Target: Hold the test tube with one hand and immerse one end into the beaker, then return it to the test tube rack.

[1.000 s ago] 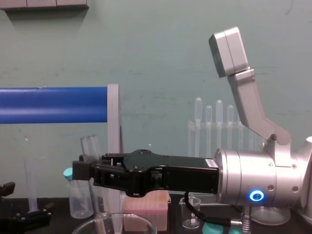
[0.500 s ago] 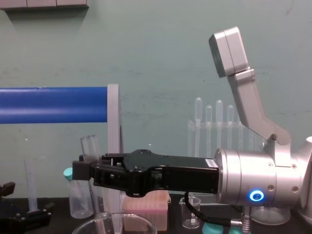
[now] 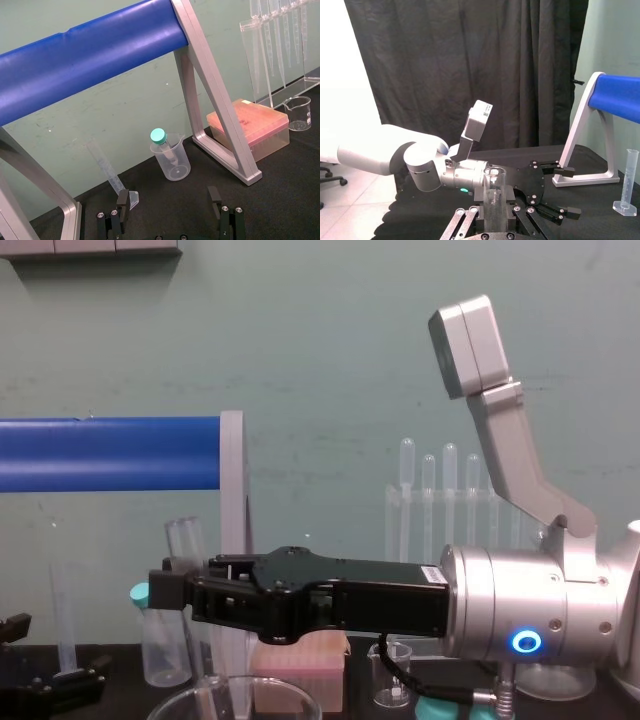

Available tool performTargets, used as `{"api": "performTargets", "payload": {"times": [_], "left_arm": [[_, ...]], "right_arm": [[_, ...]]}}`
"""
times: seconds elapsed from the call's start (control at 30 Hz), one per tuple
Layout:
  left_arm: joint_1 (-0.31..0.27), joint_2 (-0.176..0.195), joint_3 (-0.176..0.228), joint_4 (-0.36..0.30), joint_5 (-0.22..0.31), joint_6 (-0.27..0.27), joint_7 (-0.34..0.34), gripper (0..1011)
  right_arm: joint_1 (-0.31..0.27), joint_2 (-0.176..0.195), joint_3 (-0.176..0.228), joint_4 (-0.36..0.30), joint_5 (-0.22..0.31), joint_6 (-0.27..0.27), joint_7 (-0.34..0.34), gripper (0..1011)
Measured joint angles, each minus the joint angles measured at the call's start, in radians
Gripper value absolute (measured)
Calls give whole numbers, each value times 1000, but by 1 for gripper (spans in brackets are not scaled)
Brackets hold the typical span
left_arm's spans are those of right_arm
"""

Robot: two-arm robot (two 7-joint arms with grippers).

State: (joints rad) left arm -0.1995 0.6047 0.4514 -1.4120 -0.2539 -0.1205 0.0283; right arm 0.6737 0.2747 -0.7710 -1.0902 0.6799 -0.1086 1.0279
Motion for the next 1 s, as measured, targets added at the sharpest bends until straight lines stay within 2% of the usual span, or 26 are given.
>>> {"api": "performTargets", "payload": {"times": [0.83, 1.0], "left_arm": [[0, 0, 0, 0, 0, 0, 0, 1000], [0, 0, 0, 0, 0, 0, 0, 1000]], "right_arm": [[0, 0, 0, 0, 0, 0, 1, 225], [4, -5, 3, 7, 3, -14, 17, 225]]}}
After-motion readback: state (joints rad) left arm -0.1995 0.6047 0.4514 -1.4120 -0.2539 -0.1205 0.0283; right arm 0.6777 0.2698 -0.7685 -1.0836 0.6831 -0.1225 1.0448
